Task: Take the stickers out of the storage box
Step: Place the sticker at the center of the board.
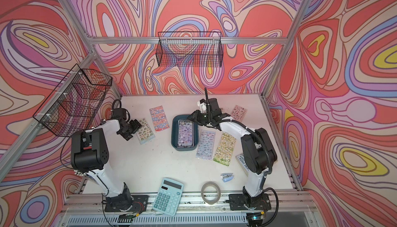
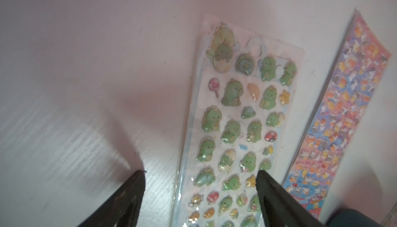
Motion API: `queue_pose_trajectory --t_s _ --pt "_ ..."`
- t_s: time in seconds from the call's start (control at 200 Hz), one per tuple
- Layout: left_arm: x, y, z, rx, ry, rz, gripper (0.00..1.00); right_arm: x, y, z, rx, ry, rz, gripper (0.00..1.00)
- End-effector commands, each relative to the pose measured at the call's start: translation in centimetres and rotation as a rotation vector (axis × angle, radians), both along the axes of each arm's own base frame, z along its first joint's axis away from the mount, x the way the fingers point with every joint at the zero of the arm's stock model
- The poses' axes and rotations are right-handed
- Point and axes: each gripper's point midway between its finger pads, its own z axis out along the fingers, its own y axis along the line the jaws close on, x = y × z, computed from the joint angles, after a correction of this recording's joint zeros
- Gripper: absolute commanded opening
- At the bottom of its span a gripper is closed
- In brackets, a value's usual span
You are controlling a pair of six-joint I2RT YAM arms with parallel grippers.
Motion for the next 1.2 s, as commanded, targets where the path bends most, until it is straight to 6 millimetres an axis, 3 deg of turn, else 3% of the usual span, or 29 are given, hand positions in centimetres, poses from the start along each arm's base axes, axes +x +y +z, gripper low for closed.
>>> queue_pose_trajectory --t_s 0.0,0.18,0.381,0.551,0.681,0.901,1.042,1.197 --pt "-2.3 -0.4 0.3 0.007 0.053 0.025 0.87 0.5 -1.0 0.2 -0.093 -0.020 -0.046 0.37" --pt "-1.7 -2.7 3.2 0.065 -0.013 -0.044 0.89 -0.2 -1.6 -2.1 -0.422 -0.054 -0.068 0.37" --pt "-1.5 -5.1 6.2 0.074 -0.086 -0.108 0.90 -1.4 0.2 -4.3 -0.602 -0.075 -0.017 0.43" --pt "-0.7 -9.8 7.5 -0.034 -0.156 -0.245 0.73 -1.4 0.8 -6.0 -0.619 -0.042 -0.026 0.48" --pt "-0.5 -13.9 7.6 -0.117 -0.165 -0.339 0.66 -1.4 0.6 -7.8 -0.654 0.001 -0.027 0.47" --pt "-1.2 -20.2 8.1 -0.184 -0.195 -0.493 0.67 -1.3 0.2 -9.8 -0.690 0.038 -0.037 0.46" --pt "-1.5 -22.2 7.9 -0.229 -0.201 -0.527 0.66 -1.0 0.3 -10.7 -0.701 0.054 -0.043 0.46" --pt "-1.8 -24.2 6.5 -0.262 -0.166 -0.558 0.60 -0.6 0.3 -11.2 -0.725 0.058 -0.058 0.46"
